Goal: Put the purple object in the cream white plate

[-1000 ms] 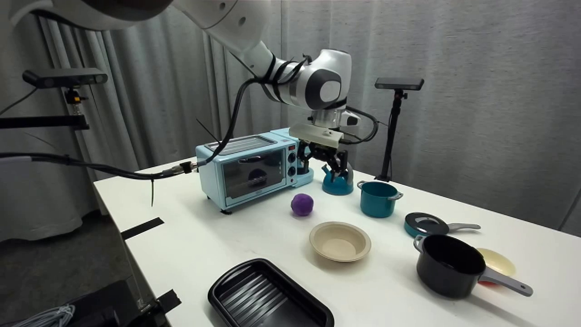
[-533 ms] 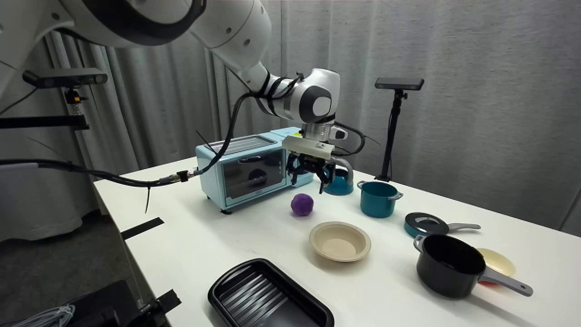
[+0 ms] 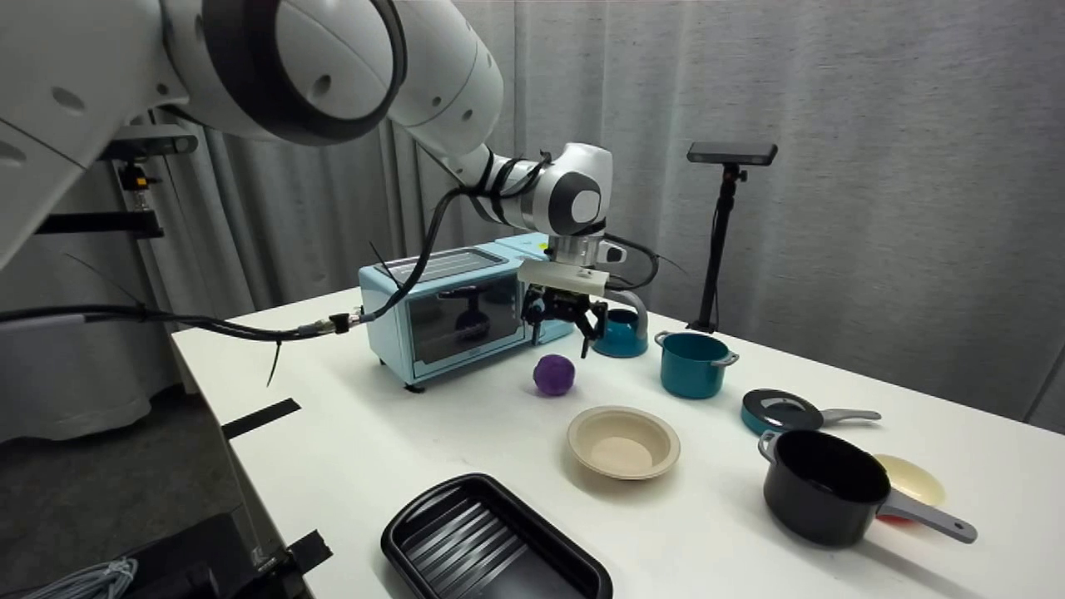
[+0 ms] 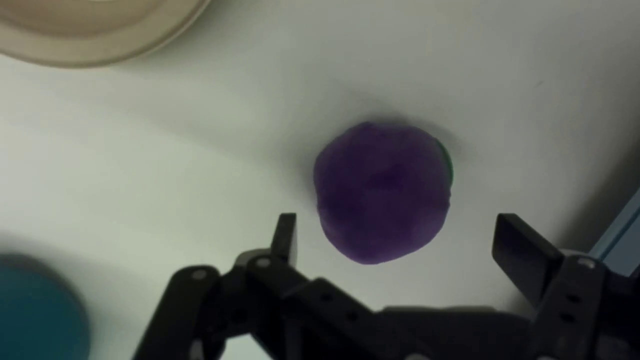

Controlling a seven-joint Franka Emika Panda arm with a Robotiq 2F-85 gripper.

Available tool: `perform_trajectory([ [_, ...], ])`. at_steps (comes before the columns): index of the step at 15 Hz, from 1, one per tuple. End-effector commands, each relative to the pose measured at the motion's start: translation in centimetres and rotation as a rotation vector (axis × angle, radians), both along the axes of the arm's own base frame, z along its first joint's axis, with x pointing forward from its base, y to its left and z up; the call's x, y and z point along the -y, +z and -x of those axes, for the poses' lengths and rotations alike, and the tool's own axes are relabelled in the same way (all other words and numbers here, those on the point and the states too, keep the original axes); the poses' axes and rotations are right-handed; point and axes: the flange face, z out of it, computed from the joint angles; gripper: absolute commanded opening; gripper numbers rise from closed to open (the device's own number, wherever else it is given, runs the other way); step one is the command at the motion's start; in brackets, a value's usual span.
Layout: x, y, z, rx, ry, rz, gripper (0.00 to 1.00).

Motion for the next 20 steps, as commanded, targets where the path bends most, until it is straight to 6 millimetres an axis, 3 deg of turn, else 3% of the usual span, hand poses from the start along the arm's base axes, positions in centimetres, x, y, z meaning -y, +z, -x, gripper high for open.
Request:
perform_trajectory([
  [1, -0.6, -1.2, -1.9, -0.015, 0.013, 0.035, 1.0],
  [5, -0.5, -3.2, -2.5, -0.062, 0.016, 0.047, 0.98],
  [6, -0.5, -3.5, -2.7, -0.071, 0.017, 0.047, 0.8],
  [8, -0.3, -4.1, -2.8, -0.096, 0.017, 0.034, 0.71],
  [11, 0.0, -4.4, -3.0, -0.126, 0.02, 0.018, 0.47],
  [14, 0.0, -3.1, -2.7, -0.135, 0.026, 0.024, 0.27],
  [18, 0.2, -0.4, -0.4, -0.115, 0.026, 0.097, 0.03],
  [20, 0.6, 1.2, 1.0, -0.09, 0.041, 0.123, 0.04],
])
